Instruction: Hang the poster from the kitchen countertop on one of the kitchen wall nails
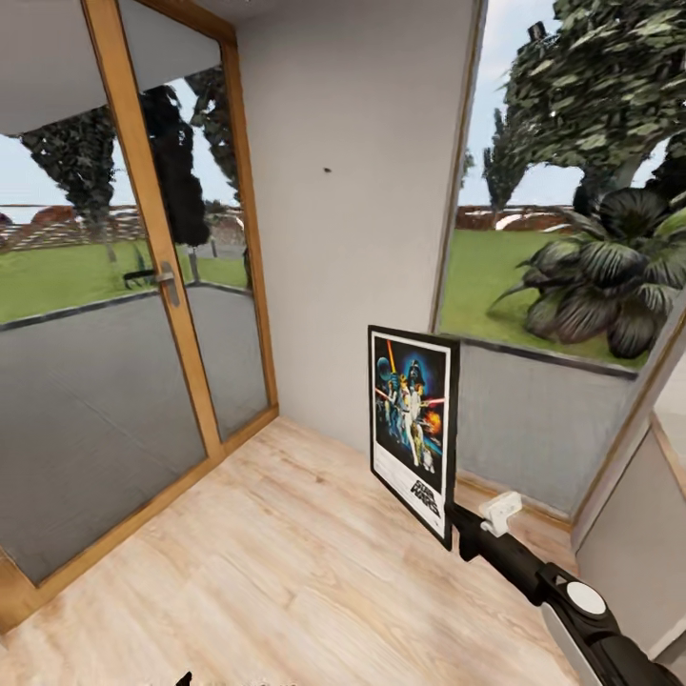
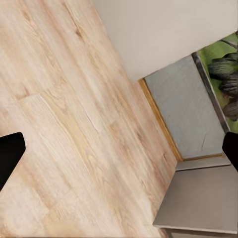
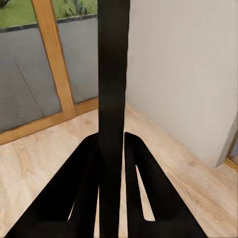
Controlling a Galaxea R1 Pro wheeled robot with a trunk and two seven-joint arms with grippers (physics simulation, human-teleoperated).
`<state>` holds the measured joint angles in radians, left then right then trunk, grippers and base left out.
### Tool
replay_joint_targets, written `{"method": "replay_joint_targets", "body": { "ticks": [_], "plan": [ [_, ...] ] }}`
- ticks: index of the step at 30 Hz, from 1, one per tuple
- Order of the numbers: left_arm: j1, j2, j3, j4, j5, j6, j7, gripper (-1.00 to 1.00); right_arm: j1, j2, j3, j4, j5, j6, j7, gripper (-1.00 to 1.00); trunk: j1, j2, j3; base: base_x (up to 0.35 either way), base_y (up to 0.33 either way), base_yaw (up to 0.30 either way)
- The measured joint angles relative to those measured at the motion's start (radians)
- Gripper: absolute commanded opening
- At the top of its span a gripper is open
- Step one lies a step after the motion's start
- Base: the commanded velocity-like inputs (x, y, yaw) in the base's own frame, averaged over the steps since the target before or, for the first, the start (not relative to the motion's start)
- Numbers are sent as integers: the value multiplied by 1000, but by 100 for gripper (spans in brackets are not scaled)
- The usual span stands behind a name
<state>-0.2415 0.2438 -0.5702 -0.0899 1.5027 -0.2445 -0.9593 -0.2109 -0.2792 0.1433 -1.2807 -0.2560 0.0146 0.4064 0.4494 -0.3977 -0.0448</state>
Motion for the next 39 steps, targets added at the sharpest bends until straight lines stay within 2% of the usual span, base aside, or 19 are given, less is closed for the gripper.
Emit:
{"method": "replay_joint_targets", "body": {
  "ticks": [2, 3, 5, 8, 13, 18, 25, 39],
  "plan": [
    [0, -3, 1, -45, -17, 0, 44, 100, 0, 5, -1, 0, 8, 0, 0, -100, 0, 0, 0, 9, 11, 290],
    [0, -3, 1, -89, -34, 2, 85, 100, 0, 9, -1, 0, 12, 0, 0, -100, 0, 0, 0, 6, 7, 290],
    [0, 2, 2, -132, -50, 4, 118, 100, 0, 11, -1, 0, 15, 0, 0, -100, 0, 0, 0, 4, 5, 290],
    [0, 32, 2, -230, -100, 11, 200, 100, 0, 14, -2, 0, 19, 0, 0, -100, 0, 0, 0, 1, 2, 290],
    [1, 58, 2, -289, -152, 53, 262, 100, 0, 15, -3, 0, 20, 0, 0, -100, 0, 0, 0, 0, 0, 290],
    [1, 84, 5, -307, -169, 95, 271, 100, 0, 15, -3, 1, 20, 0, 0, -100, 0, 0, 0, 76, 63, 238],
    [0, 94, 6, -309, -173, 102, 272, 100, 0, 15, -8, 2, 18, 0, 1, -100, -1, 0, 0, 244, 188, 26],
    [0, 94, 6, -309, -173, 102, 272, 100, 1, 15, -8, 3, 19, 0, 1, -100, -1, 0, 0, 284, 223, -258]
  ]
}}
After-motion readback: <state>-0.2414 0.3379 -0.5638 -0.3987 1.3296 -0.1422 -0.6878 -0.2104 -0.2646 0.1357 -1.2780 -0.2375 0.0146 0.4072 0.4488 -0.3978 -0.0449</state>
